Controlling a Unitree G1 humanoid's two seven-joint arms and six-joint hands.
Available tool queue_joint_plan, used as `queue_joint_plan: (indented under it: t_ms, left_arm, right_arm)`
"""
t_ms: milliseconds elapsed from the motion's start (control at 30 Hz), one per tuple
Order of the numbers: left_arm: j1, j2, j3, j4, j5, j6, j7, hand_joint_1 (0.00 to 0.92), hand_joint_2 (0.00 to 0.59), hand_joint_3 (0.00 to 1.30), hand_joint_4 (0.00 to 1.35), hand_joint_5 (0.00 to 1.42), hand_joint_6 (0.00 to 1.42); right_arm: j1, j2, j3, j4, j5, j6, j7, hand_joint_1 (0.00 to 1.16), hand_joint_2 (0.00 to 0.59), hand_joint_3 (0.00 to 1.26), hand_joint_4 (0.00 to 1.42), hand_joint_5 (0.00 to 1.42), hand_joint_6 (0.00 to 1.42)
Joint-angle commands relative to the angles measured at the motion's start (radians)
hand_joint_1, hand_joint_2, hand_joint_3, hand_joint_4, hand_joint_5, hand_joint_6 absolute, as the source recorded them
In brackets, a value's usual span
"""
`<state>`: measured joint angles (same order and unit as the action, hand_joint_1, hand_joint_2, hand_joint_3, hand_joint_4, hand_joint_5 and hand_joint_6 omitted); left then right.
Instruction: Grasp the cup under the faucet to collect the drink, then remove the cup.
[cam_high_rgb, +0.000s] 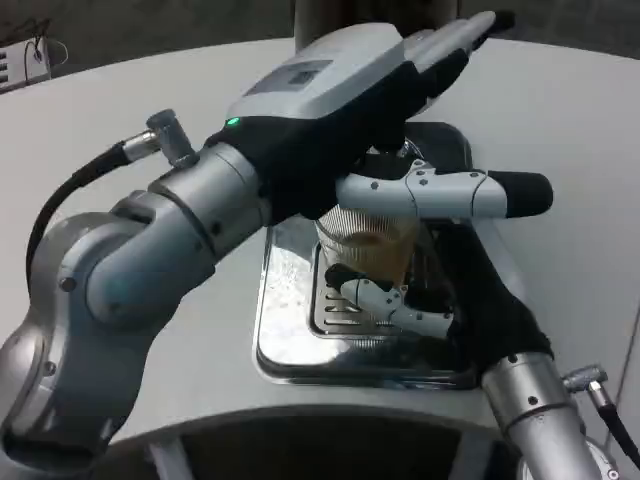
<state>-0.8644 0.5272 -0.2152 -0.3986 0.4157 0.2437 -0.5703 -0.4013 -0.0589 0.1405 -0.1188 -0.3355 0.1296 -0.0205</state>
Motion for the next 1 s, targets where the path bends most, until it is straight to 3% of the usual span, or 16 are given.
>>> queue_joint_plan:
  t_ms: [33, 367, 567, 1000]
  left_arm:
    - [0.01, 0.017, -0.031, 0.035, 0.021, 0.007, -0.045, 0.0, 0.0, 0.0, 0.0, 0.0, 0.09]
    - [0.008, 0.018, -0.032, 0.037, 0.029, 0.009, -0.063, 0.0, 0.0, 0.0, 0.0, 0.0, 0.09]
    - [0.03, 0.001, 0.0, 0.019, 0.02, 0.006, -0.024, 0.0, 0.0, 0.0, 0.0, 0.0, 0.12]
    - [0.117, -0.067, 0.107, -0.027, -0.063, -0.044, 0.098, 0.0, 0.015, 0.04, 0.0, 0.0, 0.17]
  right_arm:
    - [-0.01, 0.009, 0.009, 0.018, 0.003, -0.023, -0.012, 0.83, 0.213, 0.0, 0.01, 0.07, 0.11]
    - [-0.016, 0.028, 0.025, 0.048, -0.003, -0.032, -0.046, 0.83, 0.213, 0.0, 0.02, 0.08, 0.11]
    - [-0.009, 0.03, 0.018, 0.054, -0.01, -0.045, -0.078, 0.83, 0.213, 0.0, 0.03, 0.09, 0.11]
    - [0.047, -0.037, -0.047, -0.037, 0.017, -0.046, -0.055, 0.83, 0.213, 0.0, 0.03, 0.09, 0.11]
